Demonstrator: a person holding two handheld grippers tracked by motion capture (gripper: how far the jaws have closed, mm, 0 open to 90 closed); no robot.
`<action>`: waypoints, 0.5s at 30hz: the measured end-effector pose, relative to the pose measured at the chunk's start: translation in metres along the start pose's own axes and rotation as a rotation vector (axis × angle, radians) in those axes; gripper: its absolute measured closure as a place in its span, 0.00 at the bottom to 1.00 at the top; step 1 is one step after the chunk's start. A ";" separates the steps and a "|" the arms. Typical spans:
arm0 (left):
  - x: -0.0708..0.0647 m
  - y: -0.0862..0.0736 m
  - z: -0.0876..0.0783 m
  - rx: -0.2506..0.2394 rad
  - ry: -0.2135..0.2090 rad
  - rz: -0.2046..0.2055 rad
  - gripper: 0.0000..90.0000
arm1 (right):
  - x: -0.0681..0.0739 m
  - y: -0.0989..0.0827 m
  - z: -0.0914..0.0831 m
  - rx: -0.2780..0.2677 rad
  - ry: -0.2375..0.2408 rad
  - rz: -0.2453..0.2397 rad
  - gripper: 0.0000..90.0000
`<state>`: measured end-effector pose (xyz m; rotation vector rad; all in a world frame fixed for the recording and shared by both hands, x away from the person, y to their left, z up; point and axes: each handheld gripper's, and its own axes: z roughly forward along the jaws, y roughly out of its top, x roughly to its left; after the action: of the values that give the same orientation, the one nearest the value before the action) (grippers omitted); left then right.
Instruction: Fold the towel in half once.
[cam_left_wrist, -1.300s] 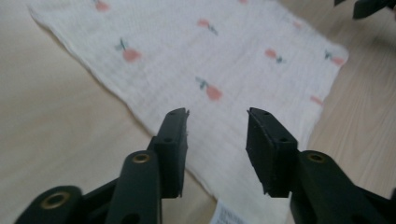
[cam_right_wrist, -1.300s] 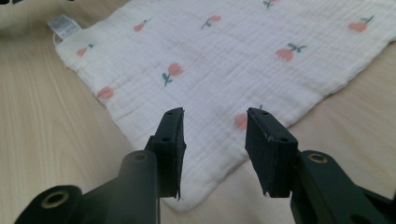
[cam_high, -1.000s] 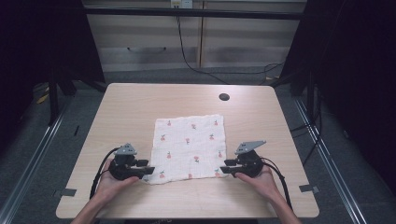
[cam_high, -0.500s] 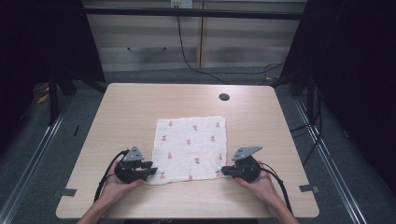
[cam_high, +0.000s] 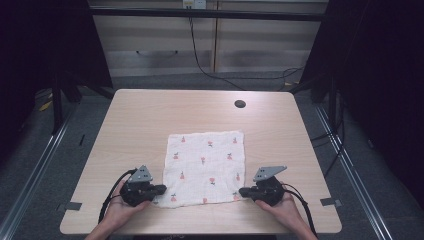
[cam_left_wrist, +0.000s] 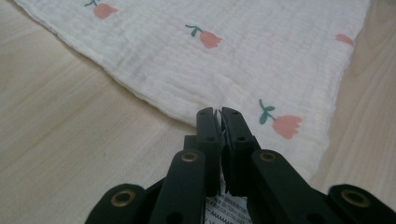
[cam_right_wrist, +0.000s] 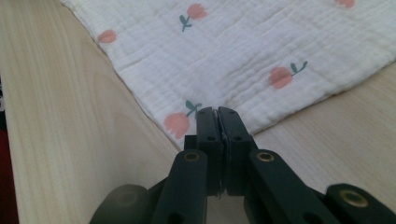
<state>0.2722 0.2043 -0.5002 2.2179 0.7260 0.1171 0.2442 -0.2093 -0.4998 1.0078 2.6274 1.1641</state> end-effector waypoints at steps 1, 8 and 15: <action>-0.001 -0.001 -0.001 0.000 -0.004 0.001 0.96 | 0.001 -0.001 0.000 -0.004 0.011 0.001 0.98; -0.015 -0.007 -0.006 0.021 -0.044 0.026 0.96 | 0.017 -0.014 -0.010 0.007 0.040 0.004 0.98; -0.022 -0.009 -0.009 0.031 -0.079 0.011 0.96 | 0.033 -0.025 -0.019 0.013 0.052 0.000 0.96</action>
<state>0.2469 0.2030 -0.4978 2.2430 0.6767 0.0242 0.1989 -0.2132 -0.4981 0.9931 2.6781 1.1914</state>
